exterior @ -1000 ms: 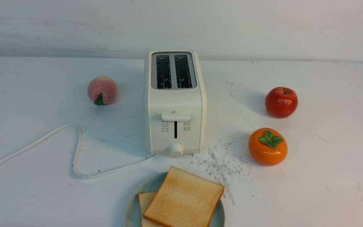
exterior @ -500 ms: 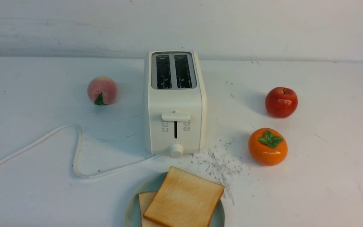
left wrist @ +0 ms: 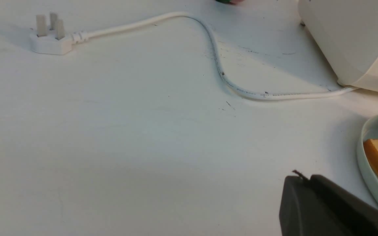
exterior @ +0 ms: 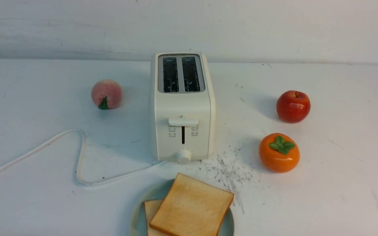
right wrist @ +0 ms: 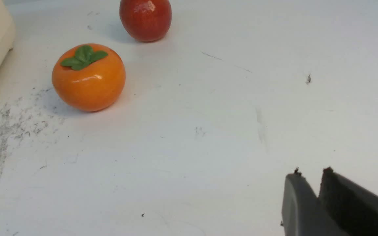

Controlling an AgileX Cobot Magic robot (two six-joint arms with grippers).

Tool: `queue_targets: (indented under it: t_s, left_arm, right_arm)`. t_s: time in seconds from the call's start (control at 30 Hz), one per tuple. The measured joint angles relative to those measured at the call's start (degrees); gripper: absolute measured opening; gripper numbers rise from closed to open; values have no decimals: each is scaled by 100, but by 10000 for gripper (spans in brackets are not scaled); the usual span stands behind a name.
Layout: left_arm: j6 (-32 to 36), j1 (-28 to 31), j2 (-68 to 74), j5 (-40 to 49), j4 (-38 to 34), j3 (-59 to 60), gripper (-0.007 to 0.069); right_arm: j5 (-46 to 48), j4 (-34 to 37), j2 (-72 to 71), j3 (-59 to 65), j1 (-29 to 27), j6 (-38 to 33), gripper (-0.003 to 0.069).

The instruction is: Take toasted bread from bread machine on white table place on plate.

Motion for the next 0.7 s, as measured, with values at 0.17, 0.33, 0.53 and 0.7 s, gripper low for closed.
queue_targets:
  t_s: [0.17,0.33,0.53,0.7]
  left_arm:
    - [0,0,0,0,5,0,17]
    - [0,0,0,0,13,0,19]
    - [0,0,0,0,17,0,25]
    - [0,0,0,0,17,0,28]
  right_arm:
    - [21,54,0,0,-11,0,118]
    - [17,84,0,0,-11,0,125]
    - [22,84,0,0,-22,0,128]
    - [22,88,0,0,-22,0,134]
